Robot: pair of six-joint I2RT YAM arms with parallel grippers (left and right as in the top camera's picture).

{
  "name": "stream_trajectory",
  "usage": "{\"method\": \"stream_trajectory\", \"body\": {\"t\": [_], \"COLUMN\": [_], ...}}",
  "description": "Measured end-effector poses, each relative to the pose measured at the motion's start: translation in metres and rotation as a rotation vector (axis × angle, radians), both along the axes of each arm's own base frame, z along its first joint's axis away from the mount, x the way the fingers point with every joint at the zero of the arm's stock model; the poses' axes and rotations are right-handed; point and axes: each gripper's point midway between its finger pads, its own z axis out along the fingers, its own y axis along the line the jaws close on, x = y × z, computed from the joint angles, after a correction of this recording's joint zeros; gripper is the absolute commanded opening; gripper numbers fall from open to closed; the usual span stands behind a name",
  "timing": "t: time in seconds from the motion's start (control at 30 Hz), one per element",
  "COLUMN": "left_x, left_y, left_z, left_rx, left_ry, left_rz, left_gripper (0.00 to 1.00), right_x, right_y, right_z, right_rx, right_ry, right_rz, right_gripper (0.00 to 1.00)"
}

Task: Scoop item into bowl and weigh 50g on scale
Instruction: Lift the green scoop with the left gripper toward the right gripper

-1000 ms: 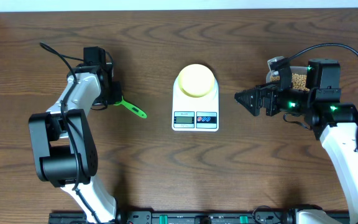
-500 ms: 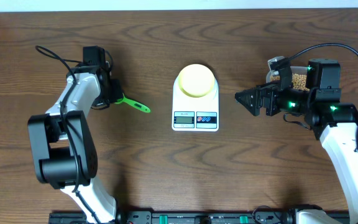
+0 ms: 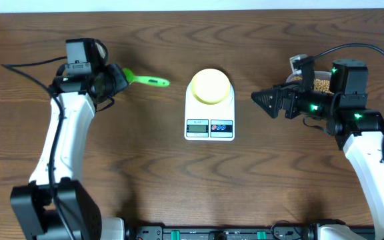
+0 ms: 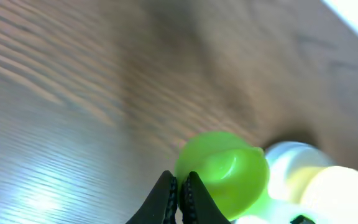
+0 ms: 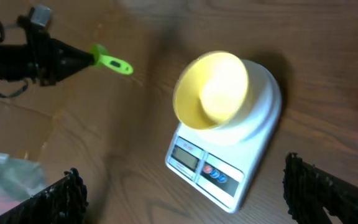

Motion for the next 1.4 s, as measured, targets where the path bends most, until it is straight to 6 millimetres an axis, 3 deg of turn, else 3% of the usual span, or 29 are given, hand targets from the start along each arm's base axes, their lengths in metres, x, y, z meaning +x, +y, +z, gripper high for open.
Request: {"method": "stream_trajectory", "body": {"t": [0.17,0.4,0.5,0.63,0.8,1.07,1.4], "left_x": [0.003,0.006,0.001,-0.010,-0.020,-0.027,-0.031], "left_y": [-0.039,-0.137,-0.193,-0.228,-0.252,-0.270,-0.276], "left_z": [0.015,0.044,0.061,0.066,0.069,0.074,0.074], "left_rx": [-0.180,-0.403,-0.478,-0.504,-0.526,-0.555,-0.565], "left_ry": [-0.032,-0.086,-0.125,-0.121,-0.112,-0.110,-0.100], "left_rz": [-0.033,-0.188,-0.278,-0.304,-0.322,-0.334,-0.339], "left_gripper": [0.07,0.07,0.07,0.07,0.07,0.07,0.07], "right_x": [0.004,0.006,0.006,0.007,0.007,0.005,0.005], "right_y": [0.008,0.011,0.011,0.014,0.015,0.016,0.017], "right_z": [0.021,0.030,0.031,0.038,0.044,0.045,0.045], "right_rx": [0.086,0.166,0.187,0.203,0.213,0.214,0.202], "right_ry": [-0.041,0.021,0.051,0.020,-0.009,-0.018,-0.044], "right_rz": [0.024,-0.006,-0.020,0.004,0.024,0.038,0.053], "right_gripper": [0.99,0.98,0.93,0.91,0.87,0.71,0.61]}}
